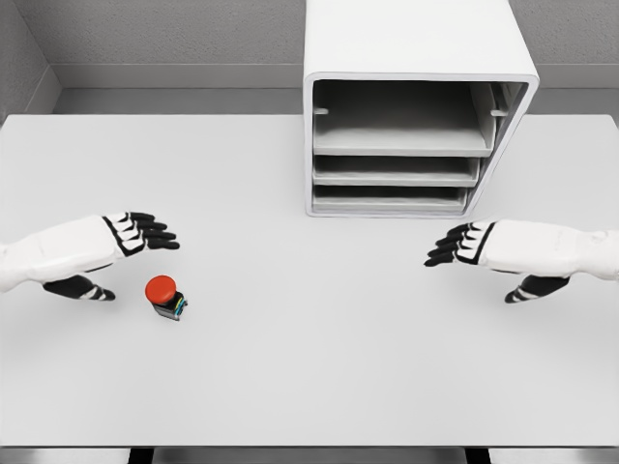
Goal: Slide open multi-storey tabletop storage cabinets and put open load switch and slide close multi-storey tabletop storage cabinets
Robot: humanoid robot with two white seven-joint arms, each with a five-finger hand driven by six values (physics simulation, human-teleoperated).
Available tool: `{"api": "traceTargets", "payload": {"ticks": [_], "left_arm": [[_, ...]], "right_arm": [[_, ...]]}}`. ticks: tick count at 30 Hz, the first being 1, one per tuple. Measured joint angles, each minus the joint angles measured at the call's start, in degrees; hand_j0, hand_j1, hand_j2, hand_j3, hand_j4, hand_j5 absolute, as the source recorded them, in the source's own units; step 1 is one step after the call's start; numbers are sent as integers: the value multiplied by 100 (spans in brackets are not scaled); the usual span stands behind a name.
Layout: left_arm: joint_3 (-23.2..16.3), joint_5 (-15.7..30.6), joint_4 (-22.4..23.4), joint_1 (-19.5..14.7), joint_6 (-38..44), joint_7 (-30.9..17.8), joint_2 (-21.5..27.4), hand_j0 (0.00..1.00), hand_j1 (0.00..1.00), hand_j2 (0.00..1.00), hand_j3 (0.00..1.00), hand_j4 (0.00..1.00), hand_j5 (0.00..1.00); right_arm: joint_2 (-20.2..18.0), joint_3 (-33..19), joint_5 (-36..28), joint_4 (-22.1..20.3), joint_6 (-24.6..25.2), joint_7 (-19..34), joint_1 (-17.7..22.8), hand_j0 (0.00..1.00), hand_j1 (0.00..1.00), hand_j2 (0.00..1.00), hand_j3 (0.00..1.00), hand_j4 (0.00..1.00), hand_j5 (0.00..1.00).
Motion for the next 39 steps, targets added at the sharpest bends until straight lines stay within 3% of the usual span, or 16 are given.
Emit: {"api": "traceTargets", "payload": {"ticks": [5,7,10,17,22,28,39], "left_arm": [[29,-31,-63,-7,0,-4,6,100,100,100,100,100,100],[33,-140,-97,-9,0,-3,3,100,100,100,100,100,100],[34,-397,-117,-108,1,-2,-14,100,100,100,100,100,100],[47,-613,-89,-702,-1,-97,2,100,100,100,100,100,100],[47,-669,-63,-1062,-2,-473,-22,100,100,100,100,100,100],[-86,-468,33,-1071,-3,-663,-93,100,100,100,100,100,100],[-89,228,854,-1185,-3,-678,-291,100,100,100,100,100,100]], "right_arm": [[458,58,-15,-16,2,-368,-541,100,100,100,100,100,100],[607,64,-62,-21,3,-562,-880,100,100,100,100,100,100],[717,55,-117,-27,4,-920,-1070,100,100,100,100,100,100],[661,-30,-166,-15,8,-1856,-998,100,100,100,100,100,100],[687,51,-220,-13,10,-2055,-990,100,100,100,100,100,100],[799,176,-230,-13,11,-2080,-981,100,100,100,100,100,100],[874,412,-576,6,11,-2082,-946,100,100,100,100,100,100]]}}
